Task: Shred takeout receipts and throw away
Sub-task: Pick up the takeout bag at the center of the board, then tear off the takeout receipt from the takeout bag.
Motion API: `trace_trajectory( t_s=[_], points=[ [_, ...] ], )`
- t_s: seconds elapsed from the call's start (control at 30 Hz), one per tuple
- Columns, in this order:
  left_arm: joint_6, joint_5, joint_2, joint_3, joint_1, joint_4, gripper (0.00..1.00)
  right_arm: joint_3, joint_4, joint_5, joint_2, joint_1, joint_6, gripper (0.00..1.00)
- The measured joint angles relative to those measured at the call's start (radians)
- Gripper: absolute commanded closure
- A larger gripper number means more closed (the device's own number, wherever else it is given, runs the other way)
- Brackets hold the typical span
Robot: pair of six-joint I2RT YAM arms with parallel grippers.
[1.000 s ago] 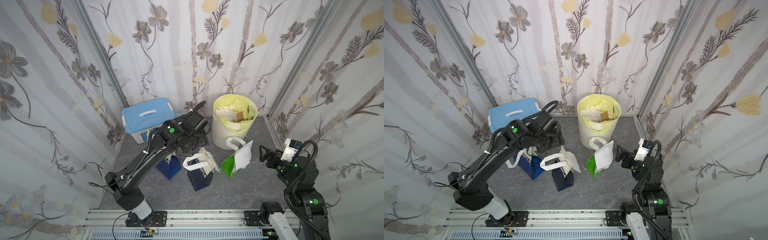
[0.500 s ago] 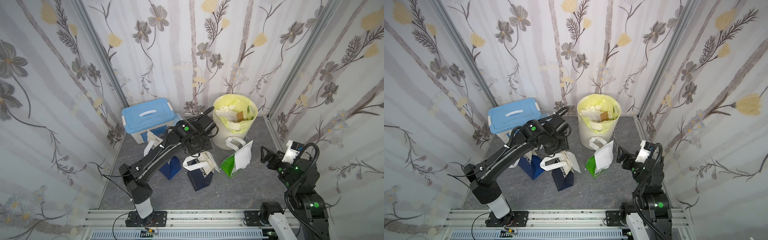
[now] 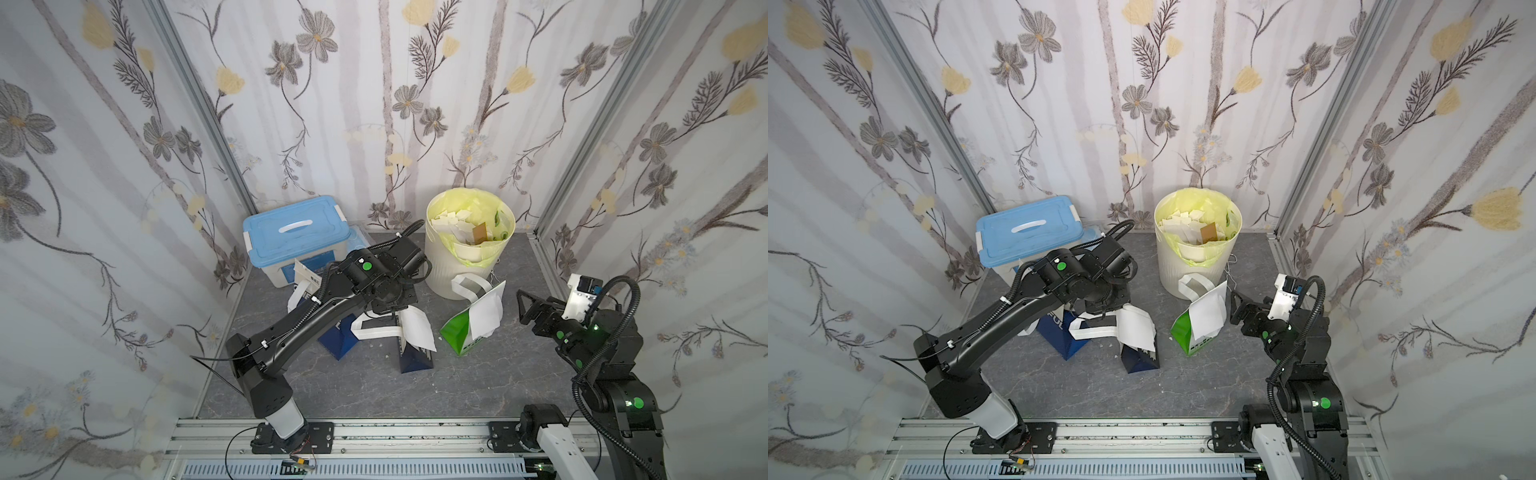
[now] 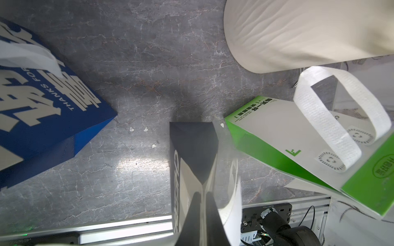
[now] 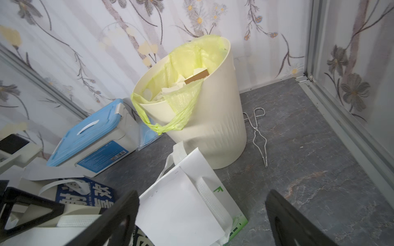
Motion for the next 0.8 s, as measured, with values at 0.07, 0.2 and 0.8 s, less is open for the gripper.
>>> trace_trajectory(
  t_s=[0.07, 0.2, 0.8],
  points=[
    [0.035, 0.008, -0.016, 0.000, 0.000, 0.016, 1.00, 0.019, 0.001, -0.079, 0.030, 0.014, 0.005, 0.08],
    [0.102, 0.037, -0.050, 0.000, 0.003, 0.038, 1.00, 0.021, 0.022, -0.255, 0.075, 0.092, 0.095, 0.10],
    [-0.141, 0.088, -0.302, -0.270, 0.039, 0.293, 1.00, -0.035, 0.260, -0.389, 0.246, 0.570, 0.557, 0.14]
  ],
)
